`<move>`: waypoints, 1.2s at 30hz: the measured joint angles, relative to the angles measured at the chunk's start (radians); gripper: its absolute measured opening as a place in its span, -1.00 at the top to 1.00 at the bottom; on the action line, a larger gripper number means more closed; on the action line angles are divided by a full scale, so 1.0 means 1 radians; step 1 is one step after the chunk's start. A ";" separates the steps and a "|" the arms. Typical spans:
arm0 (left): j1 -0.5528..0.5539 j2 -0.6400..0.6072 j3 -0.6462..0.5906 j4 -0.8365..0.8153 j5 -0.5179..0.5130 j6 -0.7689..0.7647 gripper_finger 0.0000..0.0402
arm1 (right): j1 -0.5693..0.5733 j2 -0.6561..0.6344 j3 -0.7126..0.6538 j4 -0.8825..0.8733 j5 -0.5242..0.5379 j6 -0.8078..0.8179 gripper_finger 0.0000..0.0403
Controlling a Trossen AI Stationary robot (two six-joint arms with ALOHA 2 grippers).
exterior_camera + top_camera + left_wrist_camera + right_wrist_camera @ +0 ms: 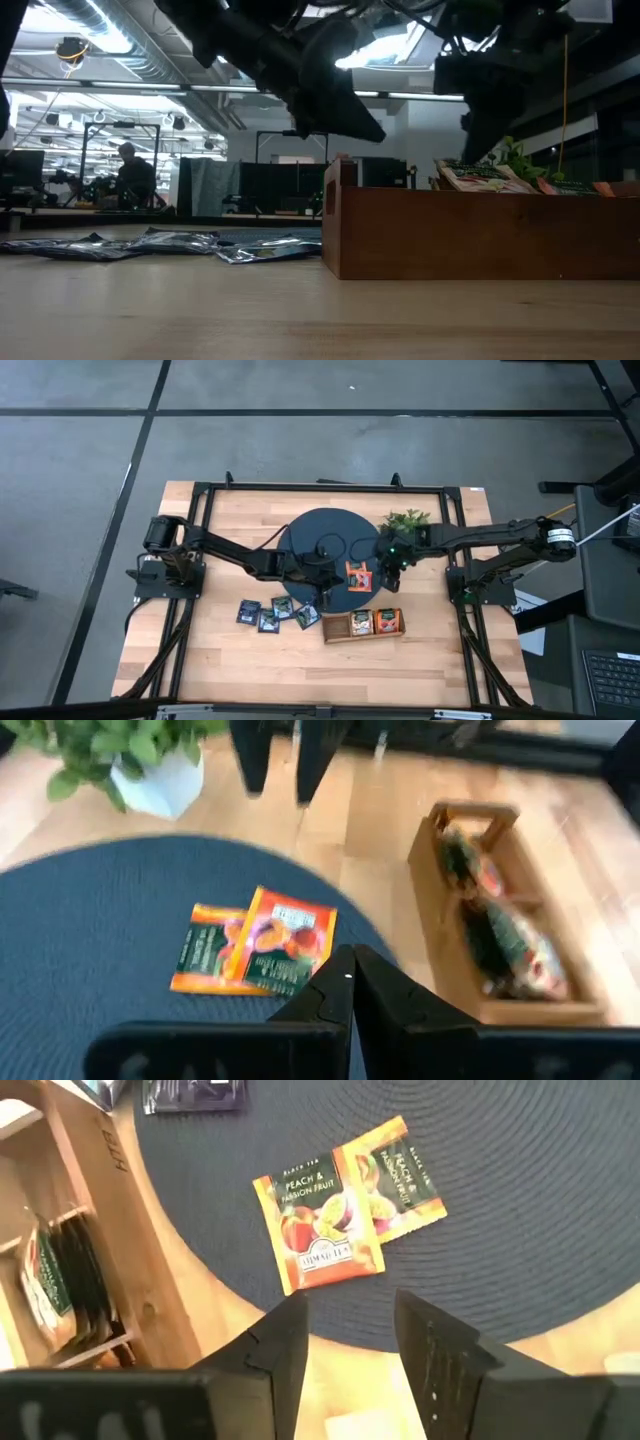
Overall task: Pick & Place Tea
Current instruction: Put the orange tea bag into the right section of the wooden organizer
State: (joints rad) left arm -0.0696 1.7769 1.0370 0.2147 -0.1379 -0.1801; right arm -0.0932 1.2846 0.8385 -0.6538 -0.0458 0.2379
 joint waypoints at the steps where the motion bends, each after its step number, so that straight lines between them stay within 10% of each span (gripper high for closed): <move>1: 0.000 0.002 0.000 -0.009 0.000 0.000 0.99 | 0.005 0.000 -0.002 0.001 0.000 0.014 0.25; 36: 0.059 0.338 0.199 -0.051 0.007 0.086 0.98 | 0.004 0.078 -0.010 0.033 -0.067 0.203 0.25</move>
State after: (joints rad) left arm -0.0103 2.1151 1.2359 0.1640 -0.1304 -0.0940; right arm -0.0895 1.3628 0.8284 -0.6208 -0.1127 0.4412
